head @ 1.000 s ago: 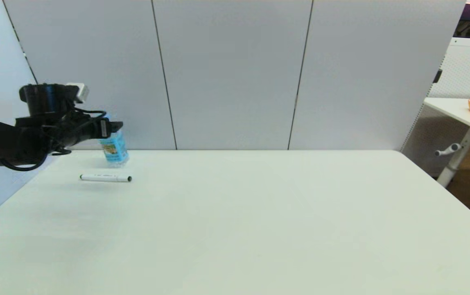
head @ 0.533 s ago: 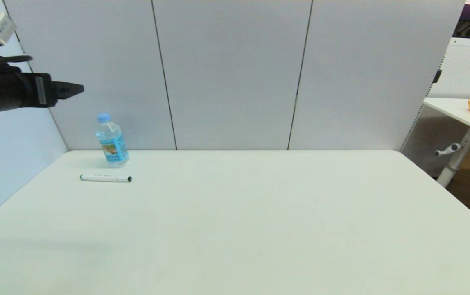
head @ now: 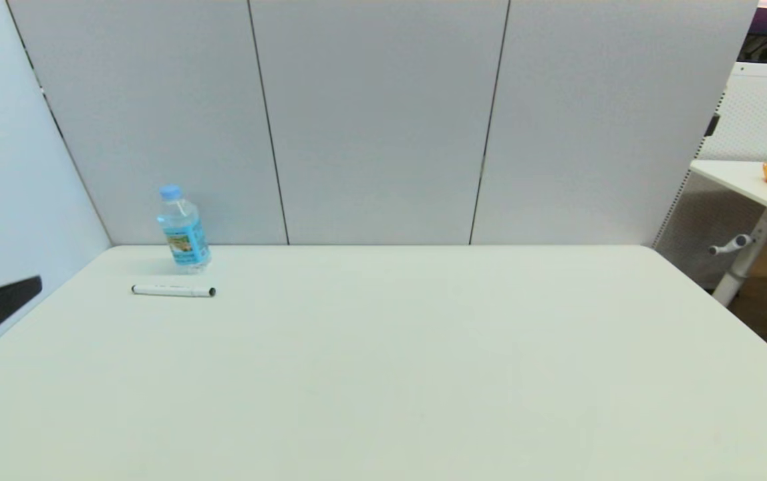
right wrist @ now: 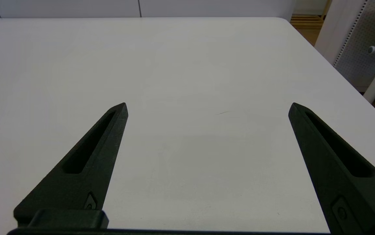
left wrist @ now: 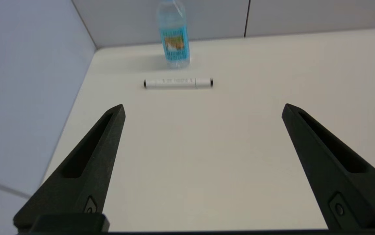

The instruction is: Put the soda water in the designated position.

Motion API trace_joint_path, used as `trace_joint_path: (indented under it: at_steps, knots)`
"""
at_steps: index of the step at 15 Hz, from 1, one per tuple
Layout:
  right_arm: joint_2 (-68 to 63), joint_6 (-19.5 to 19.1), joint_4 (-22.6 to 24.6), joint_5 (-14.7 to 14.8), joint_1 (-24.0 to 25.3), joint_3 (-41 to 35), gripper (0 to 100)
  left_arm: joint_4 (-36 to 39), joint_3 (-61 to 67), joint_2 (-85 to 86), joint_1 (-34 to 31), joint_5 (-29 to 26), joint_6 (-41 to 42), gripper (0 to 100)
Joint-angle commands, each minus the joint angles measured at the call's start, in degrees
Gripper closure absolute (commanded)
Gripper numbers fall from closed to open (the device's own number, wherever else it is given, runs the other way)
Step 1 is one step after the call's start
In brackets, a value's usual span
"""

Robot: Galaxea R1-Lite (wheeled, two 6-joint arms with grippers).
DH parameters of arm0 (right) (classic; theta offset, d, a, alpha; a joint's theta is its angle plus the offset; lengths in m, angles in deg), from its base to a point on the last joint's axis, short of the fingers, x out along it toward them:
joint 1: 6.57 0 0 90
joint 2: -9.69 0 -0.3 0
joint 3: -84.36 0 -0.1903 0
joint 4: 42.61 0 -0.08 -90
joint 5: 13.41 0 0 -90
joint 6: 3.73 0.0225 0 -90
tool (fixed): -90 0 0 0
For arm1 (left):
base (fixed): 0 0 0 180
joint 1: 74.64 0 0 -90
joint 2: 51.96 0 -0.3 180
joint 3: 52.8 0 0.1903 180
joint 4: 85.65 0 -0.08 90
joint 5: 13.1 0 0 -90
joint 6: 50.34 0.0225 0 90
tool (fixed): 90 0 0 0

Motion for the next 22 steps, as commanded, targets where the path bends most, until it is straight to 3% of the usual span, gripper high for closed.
trace_joint_path:
  at_steps: [1,8,13,17,22]
  knots:
    - [-0.07,0.02,0.00,0.00,0.04,0.00,0,-0.12,20.35,24.88,0.04,-0.15,-1.72,0]
    - [-0.07,0.02,0.00,0.00,0.04,0.00,0,-0.03,38.02,46.15,0.92,-0.06,-2.69,0]
    - [-0.07,0.02,0.00,0.00,0.04,0.00,0,-0.03,38.10,48.87,1.09,0.03,-4.27,0]
    - [-0.07,0.02,0.00,0.00,0.04,0.00,0,-0.03,38.19,48.87,1.09,2.67,-11.30,0]
    - [-0.07,0.02,0.00,0.00,0.04,0.00,0,0.06,38.19,48.87,1.09,3.72,-12.01,0]
